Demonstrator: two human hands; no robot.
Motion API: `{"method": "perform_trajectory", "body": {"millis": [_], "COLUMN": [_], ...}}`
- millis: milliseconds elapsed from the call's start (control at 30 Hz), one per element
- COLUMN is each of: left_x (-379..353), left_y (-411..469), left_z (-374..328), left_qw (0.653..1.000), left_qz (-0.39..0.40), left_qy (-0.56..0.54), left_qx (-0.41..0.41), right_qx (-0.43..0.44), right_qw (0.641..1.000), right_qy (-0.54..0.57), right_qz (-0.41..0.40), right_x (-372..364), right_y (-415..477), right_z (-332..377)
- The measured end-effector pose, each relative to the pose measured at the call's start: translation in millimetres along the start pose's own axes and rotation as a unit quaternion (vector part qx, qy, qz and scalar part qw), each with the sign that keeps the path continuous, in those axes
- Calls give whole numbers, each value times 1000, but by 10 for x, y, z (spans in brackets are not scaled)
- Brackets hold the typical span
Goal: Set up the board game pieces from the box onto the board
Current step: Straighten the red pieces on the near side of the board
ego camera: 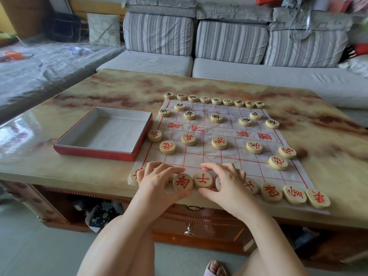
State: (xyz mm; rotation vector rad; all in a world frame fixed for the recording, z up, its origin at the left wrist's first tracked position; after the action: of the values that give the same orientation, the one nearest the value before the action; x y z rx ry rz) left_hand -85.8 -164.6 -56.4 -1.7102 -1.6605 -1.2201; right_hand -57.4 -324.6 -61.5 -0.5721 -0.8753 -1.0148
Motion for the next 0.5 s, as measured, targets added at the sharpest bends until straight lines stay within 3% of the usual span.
{"method": "perform_trajectory", "body": {"millis": [300, 500], "left_x": [8, 3], "left_y": [-15, -9], "left_z": [-3, -15], "left_qw": [1000, 1000], "left_qz": [-3, 3], "left_qy": [0, 2], "left_qx": [-1, 1], "right_qx": [-2, -8], "right_qw": [999, 1000], "right_qy": [-32, -5], "right_qz": [-41, -19], "right_x": [95, 47], "right_y": [-8, -2], "right_z": [46, -4]}}
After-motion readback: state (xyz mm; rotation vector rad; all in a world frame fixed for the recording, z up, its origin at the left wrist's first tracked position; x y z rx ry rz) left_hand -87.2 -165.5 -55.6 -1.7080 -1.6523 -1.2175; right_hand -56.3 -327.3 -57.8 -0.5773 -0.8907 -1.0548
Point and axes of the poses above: each hand's wrist, its own y-axis towards the middle knuckle, its own x-axis out of the back of the hand, z = x × y, the point moved 10 cm from there along y, towards the middle knuckle, and after that the axes turned 11 degrees about z, right-handed, at the moved point
